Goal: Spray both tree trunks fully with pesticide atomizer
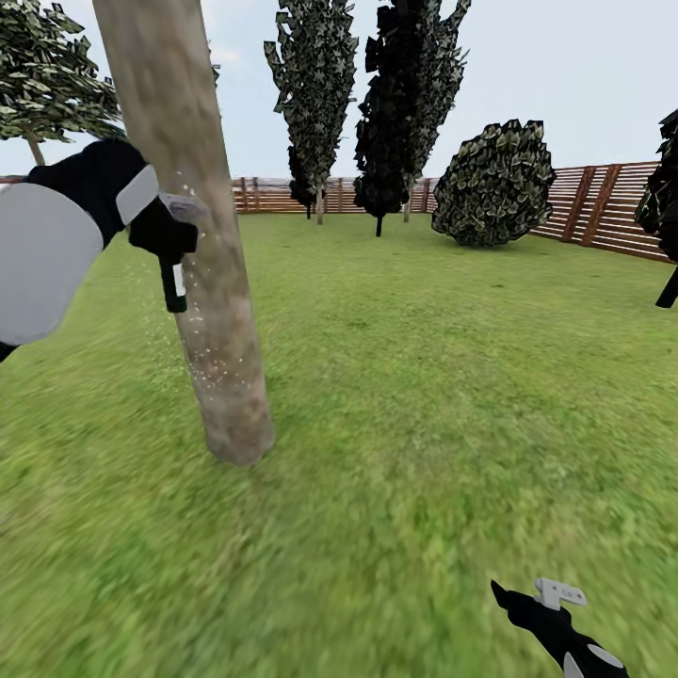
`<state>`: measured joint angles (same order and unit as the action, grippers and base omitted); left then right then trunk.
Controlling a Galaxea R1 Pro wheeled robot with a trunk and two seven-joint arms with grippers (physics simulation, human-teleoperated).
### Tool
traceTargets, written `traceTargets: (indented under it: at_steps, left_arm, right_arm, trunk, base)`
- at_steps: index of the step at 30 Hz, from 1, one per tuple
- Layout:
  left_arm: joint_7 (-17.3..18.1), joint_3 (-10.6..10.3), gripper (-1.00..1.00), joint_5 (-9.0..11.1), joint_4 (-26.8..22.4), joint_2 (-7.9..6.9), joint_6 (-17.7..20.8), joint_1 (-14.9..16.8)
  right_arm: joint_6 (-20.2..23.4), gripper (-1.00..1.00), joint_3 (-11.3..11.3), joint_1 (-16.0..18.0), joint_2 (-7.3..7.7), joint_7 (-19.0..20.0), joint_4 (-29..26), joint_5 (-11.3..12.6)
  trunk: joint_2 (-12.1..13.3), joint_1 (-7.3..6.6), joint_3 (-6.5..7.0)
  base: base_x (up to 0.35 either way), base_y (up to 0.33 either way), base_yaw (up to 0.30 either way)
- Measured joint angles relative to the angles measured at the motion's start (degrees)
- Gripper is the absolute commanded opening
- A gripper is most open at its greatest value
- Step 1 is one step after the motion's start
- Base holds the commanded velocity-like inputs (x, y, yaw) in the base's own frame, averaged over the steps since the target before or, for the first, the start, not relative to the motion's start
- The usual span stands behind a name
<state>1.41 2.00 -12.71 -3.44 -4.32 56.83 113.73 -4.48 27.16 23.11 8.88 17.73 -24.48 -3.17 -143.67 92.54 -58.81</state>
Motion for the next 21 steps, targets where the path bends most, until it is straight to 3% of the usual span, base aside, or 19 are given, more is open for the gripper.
traceTargets:
  at_steps: [4,7,14,21]
  left_arm:
    - [0.1,0.1,-1.0,0.1,2.1,-0.06,-0.4,-2.4]
    - [0.2,0.0,-1.0,-0.2,2.1,-1.16,-1.6,-8.7]
    - [0.2,0.0,-1.0,-0.1,2.2,-2.77,-7.2,-18.8]
    - [0.1,0.2,-1.0,0.0,2.2,-2.94,-15.2,-29.2]
  right_arm:
    - [0.0,1.0,0.0,0.0,0.0,0.0,0.0,0.0]
    - [0.0,1.0,0.0,0.0,0.0,0.0,0.0,0.0]
    - [0.0,1.0,-0.1,0.0,-0.08,0.0,0.0,-0.1]
    - [0.0,1.0,-0.2,0.0,-0.09,0.0,0.0,-0.1]
  trunk:
    - [0.0,0.0,0.0]
    - [0.0,0.01,0.0]
    - [0.0,0.0,0.0]
    - [0.0,0.0,0.0]
  base:
    - [0.0,0.0,0.0]
    - [0.0,0.0,0.0]
    - [0.0,0.0,0.0]
    - [0.0,0.0,0.0]
